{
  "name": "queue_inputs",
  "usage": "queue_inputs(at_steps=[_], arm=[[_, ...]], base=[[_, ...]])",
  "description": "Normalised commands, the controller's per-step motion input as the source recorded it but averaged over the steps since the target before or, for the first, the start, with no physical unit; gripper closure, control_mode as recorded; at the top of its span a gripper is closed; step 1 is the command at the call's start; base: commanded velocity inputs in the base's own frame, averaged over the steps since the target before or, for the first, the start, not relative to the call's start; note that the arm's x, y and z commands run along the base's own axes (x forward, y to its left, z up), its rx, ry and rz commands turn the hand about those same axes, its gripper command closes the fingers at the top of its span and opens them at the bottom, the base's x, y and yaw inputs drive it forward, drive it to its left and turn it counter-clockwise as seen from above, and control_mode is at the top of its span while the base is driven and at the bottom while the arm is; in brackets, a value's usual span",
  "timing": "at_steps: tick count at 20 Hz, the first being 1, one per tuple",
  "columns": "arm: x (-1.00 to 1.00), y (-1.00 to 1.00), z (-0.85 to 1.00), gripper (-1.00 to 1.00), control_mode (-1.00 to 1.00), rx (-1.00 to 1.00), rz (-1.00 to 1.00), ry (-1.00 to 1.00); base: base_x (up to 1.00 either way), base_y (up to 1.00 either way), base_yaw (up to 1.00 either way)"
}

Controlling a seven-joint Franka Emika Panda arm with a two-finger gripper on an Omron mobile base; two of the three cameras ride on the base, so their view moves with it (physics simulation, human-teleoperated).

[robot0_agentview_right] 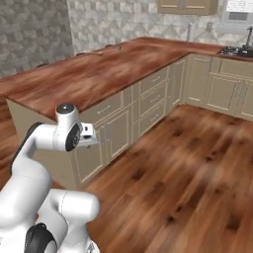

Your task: Pick up the metallic utensils from the counter and place them in the open drawer. Make sure not to pick up any wooden utensils.

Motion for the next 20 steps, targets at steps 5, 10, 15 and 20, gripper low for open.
queue_inputs(at_steps=[5, 10, 15, 20], arm=[[0.00, 0.00, 0.00, -1.00, 1.00, 0.00, 0.00, 0.00], [0.00, 0.00, 0.00, -1.00, 1.00, 0.00, 0.00, 0.00], [0.00, 0.00, 0.00, -1.00, 1.00, 0.00, 0.00, 0.00], [0.00, 0.00, 0.00, -1.00, 1.00, 0.00, 0.00, 0.00]], base=[[0.16, 1.00, -0.14], [0.01, 1.00, -0.28], [-0.29, 1.00, -0.15], [-0.13, 1.00, -0.09]])
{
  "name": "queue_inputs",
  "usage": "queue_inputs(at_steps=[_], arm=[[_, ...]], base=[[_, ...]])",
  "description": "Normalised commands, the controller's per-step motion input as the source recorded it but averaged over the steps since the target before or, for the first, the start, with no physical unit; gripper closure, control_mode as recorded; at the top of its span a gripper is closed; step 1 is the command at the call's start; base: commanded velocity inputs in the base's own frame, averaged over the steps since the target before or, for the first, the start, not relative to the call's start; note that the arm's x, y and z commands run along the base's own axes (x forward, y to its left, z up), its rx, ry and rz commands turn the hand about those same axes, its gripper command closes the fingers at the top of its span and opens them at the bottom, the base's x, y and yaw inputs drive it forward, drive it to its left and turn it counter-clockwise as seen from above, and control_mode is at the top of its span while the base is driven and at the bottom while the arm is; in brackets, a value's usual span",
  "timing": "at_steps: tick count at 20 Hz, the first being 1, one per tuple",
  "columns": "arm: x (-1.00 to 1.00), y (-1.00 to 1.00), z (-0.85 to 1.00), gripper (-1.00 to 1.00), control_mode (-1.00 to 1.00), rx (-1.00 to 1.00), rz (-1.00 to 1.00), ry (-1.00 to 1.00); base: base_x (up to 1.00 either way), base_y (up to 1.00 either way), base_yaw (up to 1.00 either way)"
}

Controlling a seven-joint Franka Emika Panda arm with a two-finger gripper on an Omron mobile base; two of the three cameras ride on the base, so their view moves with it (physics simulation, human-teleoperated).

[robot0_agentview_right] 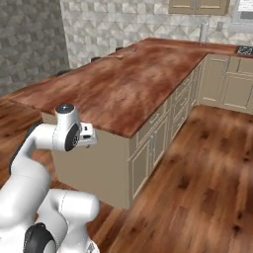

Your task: Pick up the metallic utensils from the counter and place them in the open drawer. Make sure not to pick up any wooden utensils.

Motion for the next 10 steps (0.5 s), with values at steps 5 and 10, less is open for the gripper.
queue_inputs(at_steps=[5, 10], arm=[[0.00, 0.00, 0.00, -1.00, 1.00, 0.00, 0.00, 0.00], [0.00, 0.00, 0.00, -1.00, 1.00, 0.00, 0.00, 0.00]], base=[[-0.03, 1.00, -0.04], [0.00, 1.00, -0.01]])
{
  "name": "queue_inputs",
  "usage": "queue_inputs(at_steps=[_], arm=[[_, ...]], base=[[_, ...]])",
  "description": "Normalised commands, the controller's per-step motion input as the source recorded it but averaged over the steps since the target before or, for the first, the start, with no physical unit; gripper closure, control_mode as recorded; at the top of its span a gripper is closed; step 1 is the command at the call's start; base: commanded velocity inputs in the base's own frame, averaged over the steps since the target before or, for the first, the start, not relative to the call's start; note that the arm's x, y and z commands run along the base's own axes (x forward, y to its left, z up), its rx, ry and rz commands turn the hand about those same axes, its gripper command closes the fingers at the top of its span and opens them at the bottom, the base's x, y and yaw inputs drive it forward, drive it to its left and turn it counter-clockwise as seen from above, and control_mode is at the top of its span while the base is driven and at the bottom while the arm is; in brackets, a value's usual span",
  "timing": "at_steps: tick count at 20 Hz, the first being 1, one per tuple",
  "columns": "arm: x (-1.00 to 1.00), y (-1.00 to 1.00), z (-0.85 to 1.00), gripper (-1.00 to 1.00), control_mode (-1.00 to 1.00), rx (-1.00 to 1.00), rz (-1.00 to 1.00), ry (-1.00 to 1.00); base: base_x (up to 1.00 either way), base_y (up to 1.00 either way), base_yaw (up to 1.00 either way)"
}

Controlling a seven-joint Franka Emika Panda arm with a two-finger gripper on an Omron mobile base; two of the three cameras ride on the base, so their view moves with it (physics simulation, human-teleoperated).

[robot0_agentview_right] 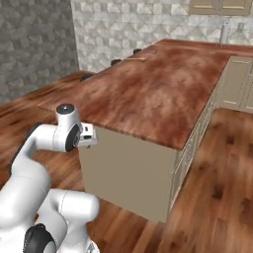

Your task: Pick up the metallic utensils from the counter and place them in the open drawer. Make sure not to pick up any wooden utensils.

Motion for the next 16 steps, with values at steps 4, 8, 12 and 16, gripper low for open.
queue_inputs(at_steps=[4, 8, 12, 16], arm=[[0.00, 0.00, 0.00, -1.00, 1.00, 0.00, 0.00, 0.00], [0.00, 0.00, 0.00, -1.00, 1.00, 0.00, 0.00, 0.00], [0.00, 0.00, 0.00, -1.00, 1.00, 0.00, 0.00, 0.00], [0.00, 0.00, 0.00, -1.00, 1.00, 0.00, 0.00, 0.00]], base=[[0.00, 1.00, 0.00], [0.00, 1.00, -0.01], [0.00, 1.00, -0.04], [0.00, 1.00, -0.04]])
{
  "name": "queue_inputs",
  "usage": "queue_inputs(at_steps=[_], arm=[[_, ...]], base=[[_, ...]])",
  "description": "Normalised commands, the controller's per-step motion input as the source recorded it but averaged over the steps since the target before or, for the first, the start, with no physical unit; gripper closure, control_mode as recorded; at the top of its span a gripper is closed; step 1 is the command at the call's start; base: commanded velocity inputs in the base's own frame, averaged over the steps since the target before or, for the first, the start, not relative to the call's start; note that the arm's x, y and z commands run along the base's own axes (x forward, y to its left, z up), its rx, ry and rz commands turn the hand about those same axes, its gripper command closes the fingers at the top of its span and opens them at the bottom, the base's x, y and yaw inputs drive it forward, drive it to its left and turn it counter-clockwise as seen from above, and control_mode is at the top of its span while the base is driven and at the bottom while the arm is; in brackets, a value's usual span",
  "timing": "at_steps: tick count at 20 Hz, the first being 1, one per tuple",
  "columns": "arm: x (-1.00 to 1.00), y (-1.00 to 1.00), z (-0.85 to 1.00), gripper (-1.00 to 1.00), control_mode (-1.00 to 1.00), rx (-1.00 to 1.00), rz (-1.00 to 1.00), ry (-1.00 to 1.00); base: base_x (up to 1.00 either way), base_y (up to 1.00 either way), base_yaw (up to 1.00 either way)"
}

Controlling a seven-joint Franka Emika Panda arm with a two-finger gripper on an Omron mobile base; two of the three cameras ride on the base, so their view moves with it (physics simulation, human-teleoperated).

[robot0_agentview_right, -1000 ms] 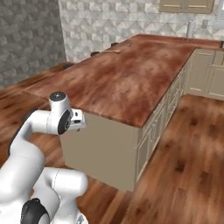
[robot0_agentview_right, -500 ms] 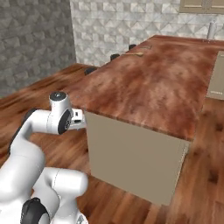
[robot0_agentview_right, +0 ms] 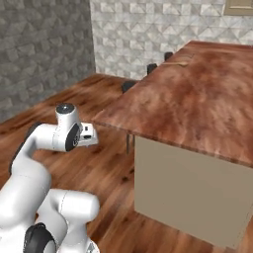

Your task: Pick up the metallic utensils from the counter and place them in the open drawer. Make sure not to pick up any wooden utensils.

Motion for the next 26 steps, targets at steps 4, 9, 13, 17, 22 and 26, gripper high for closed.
queue_inputs(at_steps=[4, 9, 13, 17, 22, 26], arm=[[0.00, 0.00, 0.00, -1.00, 1.00, 0.00, 0.00, 0.00], [0.00, 0.00, 0.00, -1.00, 1.00, 0.00, 0.00, 0.00], [0.00, 0.00, 0.00, -1.00, 1.00, 0.00, 0.00, 0.00], [0.00, 0.00, 0.00, -1.00, 1.00, 0.00, 0.00, 0.00], [0.00, 0.00, 0.00, -1.00, 1.00, 0.00, 0.00, 0.00], [0.00, 0.00, 0.00, -1.00, 1.00, 0.00, 0.00, 0.00]], base=[[0.07, 1.00, -0.04], [0.63, 1.00, -0.22], [0.89, 1.00, -0.37], [0.99, 1.00, -0.50], [1.00, 0.99, -0.61], [1.00, 0.98, -0.62]])
